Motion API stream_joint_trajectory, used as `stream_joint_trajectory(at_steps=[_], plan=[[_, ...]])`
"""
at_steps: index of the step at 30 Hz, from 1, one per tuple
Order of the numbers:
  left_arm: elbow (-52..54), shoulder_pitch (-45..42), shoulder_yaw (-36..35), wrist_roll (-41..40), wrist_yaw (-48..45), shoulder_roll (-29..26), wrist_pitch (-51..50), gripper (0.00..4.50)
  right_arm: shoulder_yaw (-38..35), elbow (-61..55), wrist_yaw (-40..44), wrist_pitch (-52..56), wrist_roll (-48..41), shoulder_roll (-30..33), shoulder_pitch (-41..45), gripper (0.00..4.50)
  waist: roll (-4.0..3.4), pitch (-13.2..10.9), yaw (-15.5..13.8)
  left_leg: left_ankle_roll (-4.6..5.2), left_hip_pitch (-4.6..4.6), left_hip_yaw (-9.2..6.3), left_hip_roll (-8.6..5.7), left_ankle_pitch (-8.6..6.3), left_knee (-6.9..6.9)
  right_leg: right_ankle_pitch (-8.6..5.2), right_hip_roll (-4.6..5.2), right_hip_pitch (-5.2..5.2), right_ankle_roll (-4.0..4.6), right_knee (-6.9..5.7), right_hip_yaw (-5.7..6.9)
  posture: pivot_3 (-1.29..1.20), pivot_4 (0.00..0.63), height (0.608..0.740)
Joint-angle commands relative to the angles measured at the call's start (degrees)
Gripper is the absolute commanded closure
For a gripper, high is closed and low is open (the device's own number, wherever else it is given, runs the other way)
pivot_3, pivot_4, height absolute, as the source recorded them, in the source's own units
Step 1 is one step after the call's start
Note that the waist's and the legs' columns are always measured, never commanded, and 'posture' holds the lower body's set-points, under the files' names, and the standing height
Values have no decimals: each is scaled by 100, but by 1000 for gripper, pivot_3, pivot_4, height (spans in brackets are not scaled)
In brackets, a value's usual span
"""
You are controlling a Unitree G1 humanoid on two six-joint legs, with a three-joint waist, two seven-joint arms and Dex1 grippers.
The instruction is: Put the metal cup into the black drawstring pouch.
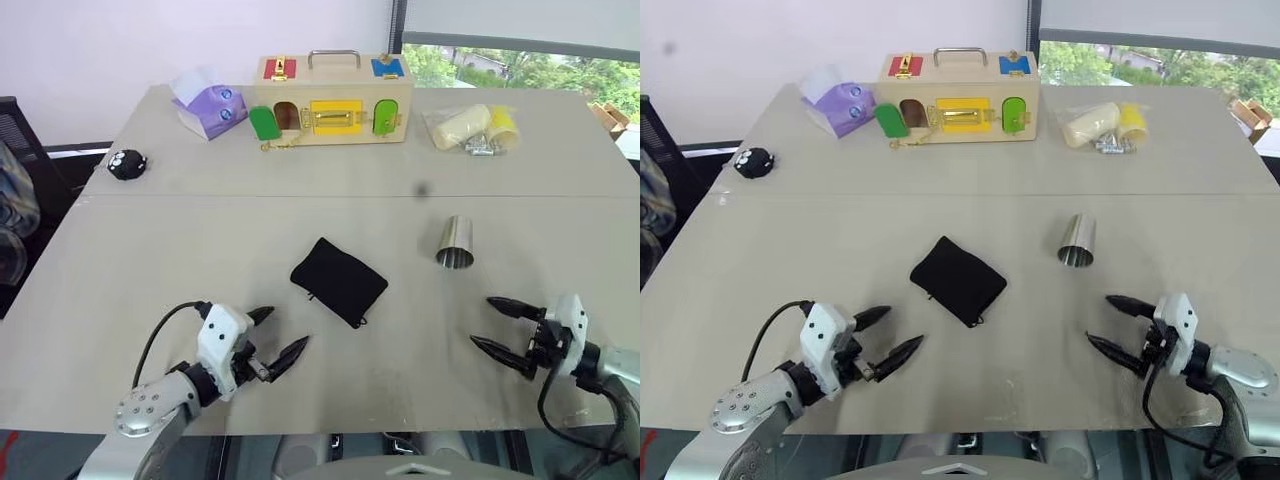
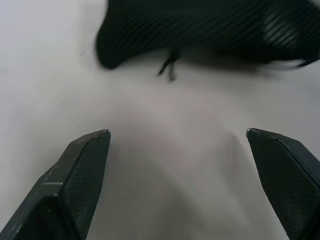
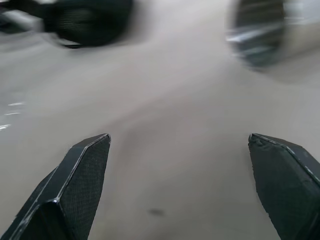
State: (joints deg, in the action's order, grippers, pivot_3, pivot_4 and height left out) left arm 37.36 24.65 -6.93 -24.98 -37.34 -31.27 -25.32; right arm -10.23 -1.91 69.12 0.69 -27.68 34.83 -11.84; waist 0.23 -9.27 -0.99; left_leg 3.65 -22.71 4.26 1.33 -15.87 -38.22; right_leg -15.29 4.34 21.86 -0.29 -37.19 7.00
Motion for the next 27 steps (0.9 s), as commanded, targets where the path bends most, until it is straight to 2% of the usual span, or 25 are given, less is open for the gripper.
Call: stream_joint_trajectory(at_steps=[1, 8, 15, 21, 27], plan=[[802, -233, 215, -451, 82, -114, -500, 0, 97, -477, 326, 52, -350, 45, -67, 39, -6, -3, 4, 0, 0, 0, 0, 0, 0, 0, 0, 0, 0, 0, 0, 0, 150, 740], [1099, -725, 939, -266, 722, 41, -1010, 0, 172, -1117, 298, 469, -671, 91, -82, 39, -6, -3, 2, -2, 3, 2, -1, 3, -4, 1, -2, -7, -2, 0, 0, 0, 150, 740], [1092, -900, 1375, -91, 1259, 282, -1277, 0, 103, -1513, 162, 701, -791, 142, -209, 39, -3, -5, -26, -9, 1, 1, -1, 7, -4, 1, -5, -7, -3, 0, 0, 0, 150, 740], [904, -1287, 2022, 362, 1643, 529, -1361, 0, -215, -1628, 183, 869, -979, 365, -388, 39, -3, -5, -113, -10, 0, 3, -2, 7, -11, 2, -5, -9, -4, 0, -1, 0, 150, 740], [691, -1512, 2375, 1074, 2049, 687, -1155, 0, -500, -1746, 169, 1030, -1151, 578, -469, 39, -3, -5, -136, -9, 1, 1, -1, 8, -10, 1, -9, -8, -3, -1, 0, 0, 150, 740]])
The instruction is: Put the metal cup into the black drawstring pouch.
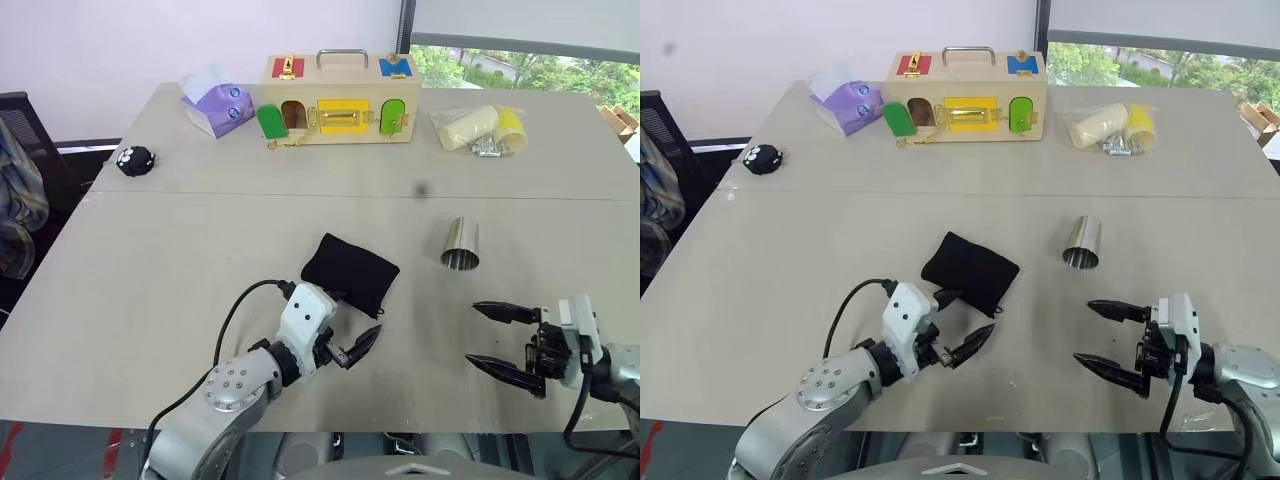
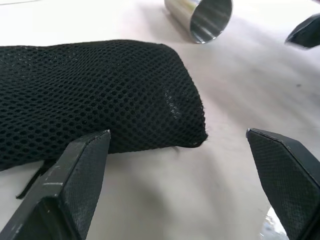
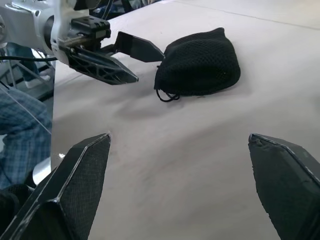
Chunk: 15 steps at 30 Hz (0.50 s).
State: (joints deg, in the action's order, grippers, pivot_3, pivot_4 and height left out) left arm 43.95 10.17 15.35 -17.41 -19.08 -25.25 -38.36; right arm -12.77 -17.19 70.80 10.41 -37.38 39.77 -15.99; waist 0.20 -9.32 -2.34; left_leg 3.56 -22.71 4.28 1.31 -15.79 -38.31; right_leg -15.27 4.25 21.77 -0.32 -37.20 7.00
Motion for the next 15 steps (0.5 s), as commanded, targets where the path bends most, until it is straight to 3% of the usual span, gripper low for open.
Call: stream_joint_trajectory(at_steps=[1, 3, 4, 5, 13, 15], plan=[[33, -77, 189, 414, 307, 130, 155, 0, -290, -239, 7, 85, -211, 113, -78, 39, -1, 0, -3, 0, 0, 0, 0, 0, 0, 0, 0, 0, 0, 0, 0, 0, 150, 740], [24, -100, 232, 600, 469, 214, 134, 0, -349, -251, 23, 121, -252, 154, -101, 39, 3, -1, -3, 4, -1, 1, 0, -2, -1, 0, 1, -1, 0, 0, 0, 0, 150, 740], [17, -107, 248, 713, 562, 249, 110, 516, -374, -241, 37, 134, -269, 174, -102, 0, 3, -1, -3, 7, -2, 1, 0, -4, -1, 0, 1, -1, -1, 1, -1, 0, 150, 740], [11, -111, 259, 798, 622, 274, 93, 743, -387, -234, 46, 142, -280, 187, -101, 0, 3, -1, -2, 9, -2, 1, 0, -5, -1, 0, 1, -1, -1, 1, -1, 0, 150, 740], [-126, -108, 46, 1293, 933, 435, 215, 4464, -266, -115, 61, 174, -237, 189, 134, 0, 3, -1, -3, 13, -1, 1, 0, -6, -2, 0, 0, -1, -1, -1, 0, 0, 150, 740], [-200, -67, -32, 1396, 937, 394, 304, 4464, -273, -115, 71, 170, -231, 179, 128, 0, 3, -1, -3, 11, -1, 0, 0, -5, -2, 0, -1, -1, -1, -1, 0, 0, 150, 740]])
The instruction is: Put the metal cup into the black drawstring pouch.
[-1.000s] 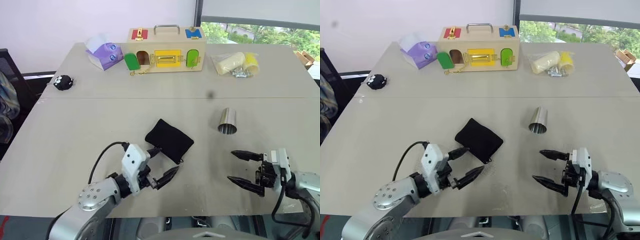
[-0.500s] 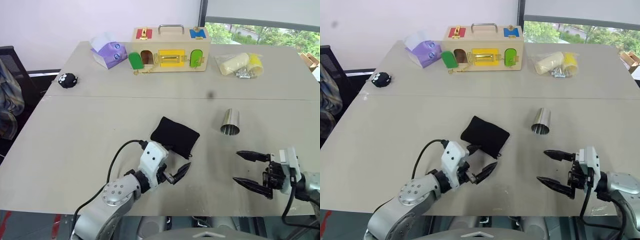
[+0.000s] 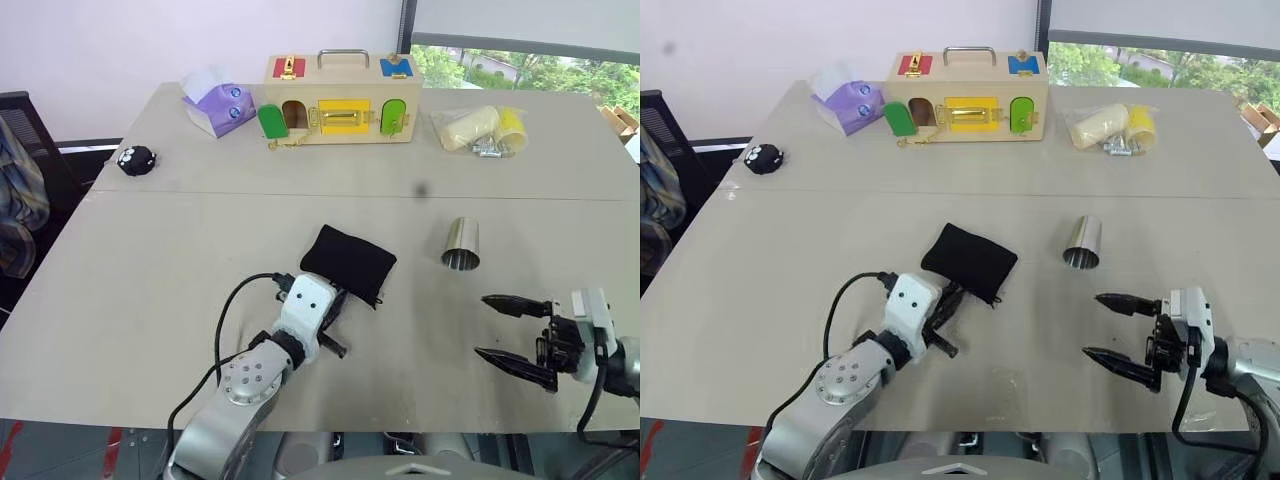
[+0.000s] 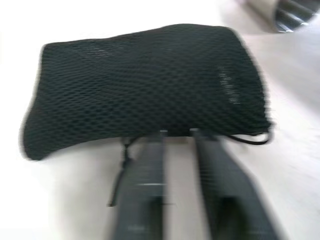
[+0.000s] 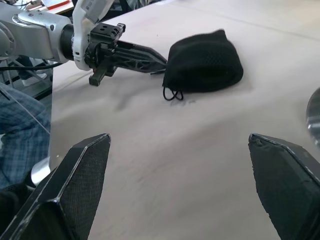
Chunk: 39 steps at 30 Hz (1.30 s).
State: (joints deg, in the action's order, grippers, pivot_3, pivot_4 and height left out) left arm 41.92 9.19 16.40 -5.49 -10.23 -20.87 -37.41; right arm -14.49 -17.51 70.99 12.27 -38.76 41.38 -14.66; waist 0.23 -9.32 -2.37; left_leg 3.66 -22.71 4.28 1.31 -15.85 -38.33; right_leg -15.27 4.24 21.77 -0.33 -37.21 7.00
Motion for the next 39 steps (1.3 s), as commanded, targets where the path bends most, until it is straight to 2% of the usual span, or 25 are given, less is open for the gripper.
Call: stream_joint_trajectory(at_steps=[1, 8, 10, 11, 13, 15, 16, 20, 21, 25, 29, 34, 39], plan=[[-37, 41, -180, 265, 51, -75, 281, 4464, -106, -83, 55, -22, -91, 12, -12, 0, 0, 0, -2, -1, 0, 0, 0, 0, 0, 0, 0, 0, 0, 0, 0, 0, 150, 740], [-377, -88, -818, 408, 44, -80, 746, 4464, -72, -79, 2, -84, -33, -71, -44, 0, 1, 0, -2, -6, 0, 1, 0, 3, -1, 0, 0, 0, 0, -2, 0, 0, 150, 740], [-84, 89, -990, -594, -565, 146, 774, 4464, -51, -82, -36, -126, 5, -132, -70, 0, 1, 0, -1, -6, 0, 1, 0, 4, -2, 0, 0, 0, 0, -3, 0, 0, 150, 740], [88, 201, -1049, -1133, -906, 235, 807, 4226, -47, -86, -44, -145, 21, -159, -86, 0, 2, 1, 4, -8, -1, 1, 0, 5, -2, 1, 1, 0, -1, -2, 0, 0, 150, 740], [292, 265, -1170, -1643, -1259, 200, 641, 3627, -33, -123, -93, -167, 51, -221, -103, 0, 5, -1, 1, -10, -3, 3, 0, 6, -5, 1, 7, 0, -1, 0, 0, 0, 150, 740], [326, 206, -1161, -1816, -1366, 107, 458, 2774, -33, -133, -107, -191, 70, -261, -125, 0, 3, 0, 1, -10, -4, 3, -1, 6, -6, 1, 7, 0, -1, 0, 1, 0, 150, 740], [328, 128, -1093, -1922, -1412, 80, 342, 2200, -37, -136, -109, -205, 72, -273, -143, 0, 1, 1, 0, -11, -2, 2, -1, 6, -6, 0, 5, 0, -1, -1, 1, 0, 150, 740], [-65, -616, -458, -1237, -1177, -86, 156, 295, -30, -166, -154, -224, 66, -302, -183, 0, 2, 1, -17, -11, 2, 1, -1, 7, -16, 0, 0, -4, -1, -22, 1, 0, 150, 740], [-242, -877, -247, -961, -1049, -89, 101, 60, -29, -179, -156, -223, 62, -307, -197, 0, 3, 2, -13, -6, 2, 2, -2, 4, -25, 0, -2, -4, -2, -29, 0, 0, 150, 740], [-899, -1642, 481, -143, -741, 15, 38, 60, -74, -227, -163, -228, 46, -309, -290, 0, 6, 3, -15, 6, 7, 4, -4, -2, -34, 0, -6, -8, -4, -41, -7, 0, 150, 740], [-1253, -1906, 851, 250, -621, 166, -96, 60, -151, -298, -200, -230, 21, -297, -382, 0, 8, 2, 7, -8, 5, 4, -3, 6, -33, 0, -8, -5, -4, -42, -8, 0, 150, 740], [-1207, -1917, 928, 270, -592, 482, -295, 60, -262, -333, -190, -231, -9, -256, -478, 0, 8, 2, -4, -10, 3, 2, -1, 7, -28, -1, -5, -2, -4, -42, -6, 0, 150, 740], [-1180, -1827, 974, 506, -599, 437, -254, 60, -255, -271, -183, -225, -1, -230, -402, 0, 9, 2, -5, -9, 4, 2, -2, 6, -31, 0, -1, -3, -4, -41, -7, 0, 150, 740]])
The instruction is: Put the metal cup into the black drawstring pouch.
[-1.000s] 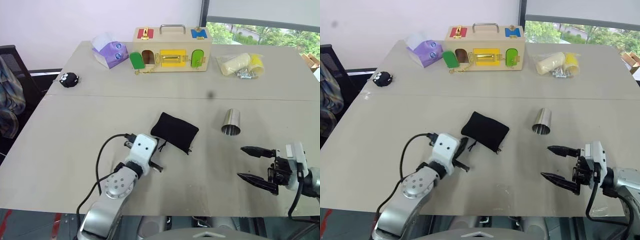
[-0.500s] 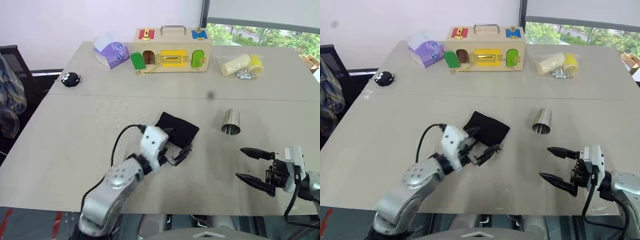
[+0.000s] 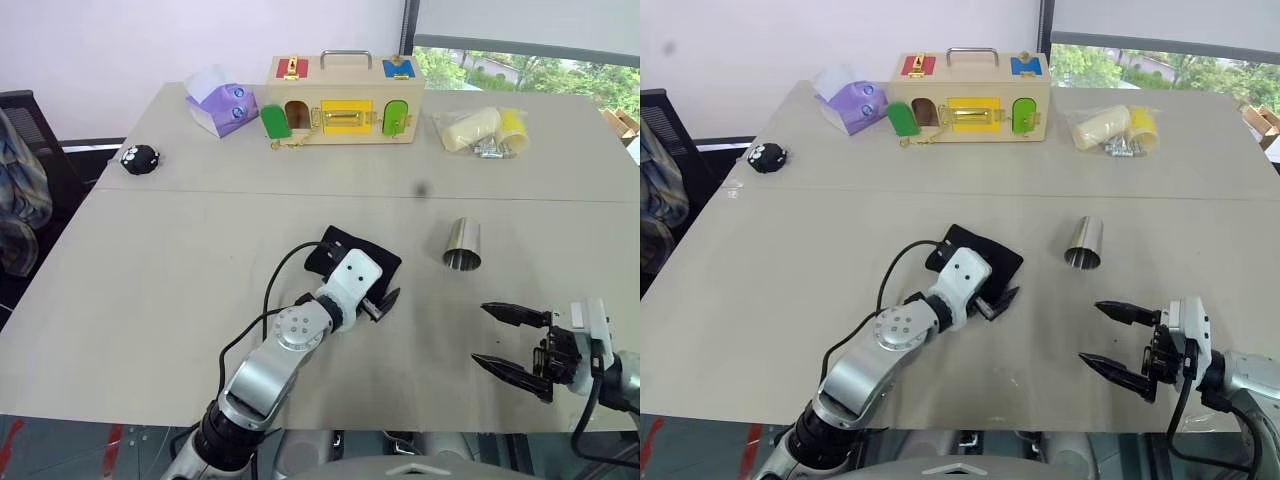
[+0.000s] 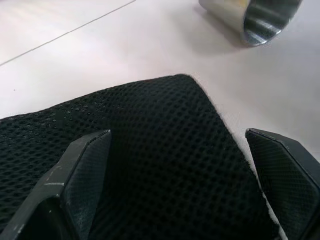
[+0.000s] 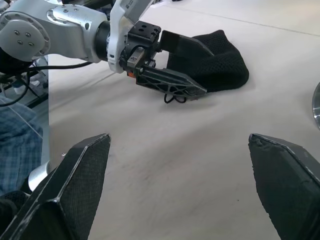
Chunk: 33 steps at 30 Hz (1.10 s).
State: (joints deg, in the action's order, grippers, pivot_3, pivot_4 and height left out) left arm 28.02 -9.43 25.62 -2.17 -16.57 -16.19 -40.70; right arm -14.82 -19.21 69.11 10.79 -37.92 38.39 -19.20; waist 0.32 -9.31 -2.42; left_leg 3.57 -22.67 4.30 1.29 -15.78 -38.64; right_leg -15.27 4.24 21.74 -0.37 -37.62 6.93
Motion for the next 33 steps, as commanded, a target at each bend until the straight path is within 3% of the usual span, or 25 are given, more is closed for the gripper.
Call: stream_joint_trajectory(at_steps=[1, 3, 5, 6, 7, 11, 22, 25, 30, 33], plan=[[193, 62, 34, 236, 59, -69, 90, 544, -209, -95, 0, -75, -82, 69, 76, 0, 0, 0, 1, 0, 1, 0, 0, 0, 0, 0, 0, 0, 0, -1, 0, 0, 150, 740], [162, 125, 4, 377, 96, -163, 158, 1135, -190, -65, -2, -62, -82, 77, 138, 0, -1, 0, 8, 0, 2, 0, 0, 0, 0, 0, -1, 0, 1, -3, 0, 0, 150, 740], [124, 194, -153, 436, 166, -171, 141, 2152, -169, -12, 11, -65, -69, 76, 197, 0, -1, 0, 5, 0, 3, -1, 1, 0, 0, 0, -1, 0, 1, -4, 1, 0, 150, 740], [137, 245, -281, 473, 172, -241, 266, 2363, -150, 19, 23, -79, -53, 69, 224, 0, 0, 0, 5, 0, 3, -1, 1, 0, 0, 0, -1, 1, 1, -4, 0, 0, 150, 740], [176, 295, -459, 461, 153, -300, 459, 2988, -125, 43, 28, -84, -42, 61, 260, 0, 0, 0, 5, 0, 2, -1, 1, 0, 0, 0, 0, 1, 1, -3, 1, 0, 150, 740], [141, 432, -987, 563, -25, -773, 1066, 4488, -11, 159, 49, -119, 24, 19, 413, 0, -1, 0, 7, 0, 1, -1, 1, 0, 0, 0, 2, 2, 2, -2, 1, 0, 150, 740], [-1136, 279, -1940, 867, -321, -1783, 2923, 4488, 240, 408, 2, -310, 218, -211, 714, 0, -1, 0, 3, 0, -2, 0, 0, -1, 1, 1, 10, 3, 2, 4, 5, 0, 150, 740], [-1376, 304, -2149, 582, -608, -1886, 3458, 3601, 270, 394, -49, -348, 249, -274, 733, 0, -3, 0, 13, -1, 0, 0, 0, 0, 6, 1, 11, 4, 3, 3, 6, 0, 150, 740], [-1086, 494, -2355, 457, -509, -1591, 3251, 1364, 243, 404, -56, -377, 253, -284, 701, 0, -3, 0, 12, -1, 0, 2, 0, -1, 7, 1, 16, 3, 2, 5, 7, 0, 150, 740], [-415, 867, -2420, 311, -455, -1276, 3014, 1364, 236, 412, -64, -387, 251, -281, 697, 0, -2, -1, 20, -1, 0, 2, 0, -1, 7, 1, 17, 3, 2, 6, 8, 0, 150, 740]])
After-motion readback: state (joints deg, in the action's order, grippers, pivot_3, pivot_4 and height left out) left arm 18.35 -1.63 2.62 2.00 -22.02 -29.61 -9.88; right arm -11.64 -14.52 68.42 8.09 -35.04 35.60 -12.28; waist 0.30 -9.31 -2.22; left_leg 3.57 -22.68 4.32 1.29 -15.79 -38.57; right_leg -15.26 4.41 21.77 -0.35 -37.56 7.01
